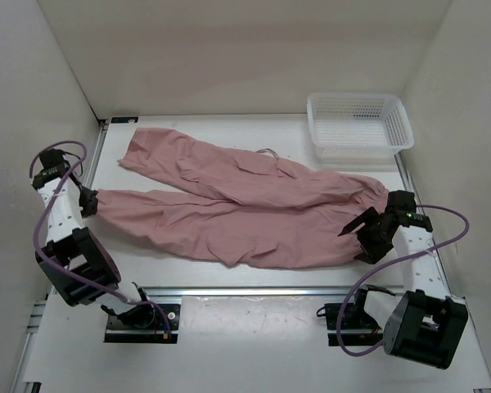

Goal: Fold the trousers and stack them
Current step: Fold the trousers

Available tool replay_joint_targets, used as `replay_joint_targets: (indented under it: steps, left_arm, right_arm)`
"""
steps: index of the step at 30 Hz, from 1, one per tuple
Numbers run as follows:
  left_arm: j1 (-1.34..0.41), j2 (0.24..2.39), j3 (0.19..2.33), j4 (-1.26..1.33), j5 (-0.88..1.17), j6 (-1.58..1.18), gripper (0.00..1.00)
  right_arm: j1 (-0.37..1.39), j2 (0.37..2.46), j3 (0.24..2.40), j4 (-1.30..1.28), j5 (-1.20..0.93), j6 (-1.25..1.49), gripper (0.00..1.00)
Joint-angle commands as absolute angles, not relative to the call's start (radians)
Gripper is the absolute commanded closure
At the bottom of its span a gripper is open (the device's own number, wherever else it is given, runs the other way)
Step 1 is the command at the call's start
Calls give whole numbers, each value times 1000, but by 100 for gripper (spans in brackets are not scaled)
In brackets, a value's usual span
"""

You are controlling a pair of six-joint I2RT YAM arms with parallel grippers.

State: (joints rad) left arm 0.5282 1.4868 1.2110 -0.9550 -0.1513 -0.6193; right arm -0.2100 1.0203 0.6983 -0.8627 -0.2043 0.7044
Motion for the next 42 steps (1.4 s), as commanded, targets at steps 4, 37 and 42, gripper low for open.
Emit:
replay_joint_targets:
  steps: [4,37,42]
  left_arm:
    - [528,1447,1327,-991,-83,-592,90]
    - [540,1382,1644,-1095,-14,-630,90]
    - [580,1347,1654,-1130,-15,-617,90]
  right_arm:
    - [-224,1031,713,-874,-97,744,30]
    - [-224,857,917,-1035,278,764,100]
    - [-224,824,966,-1092,256,764,100]
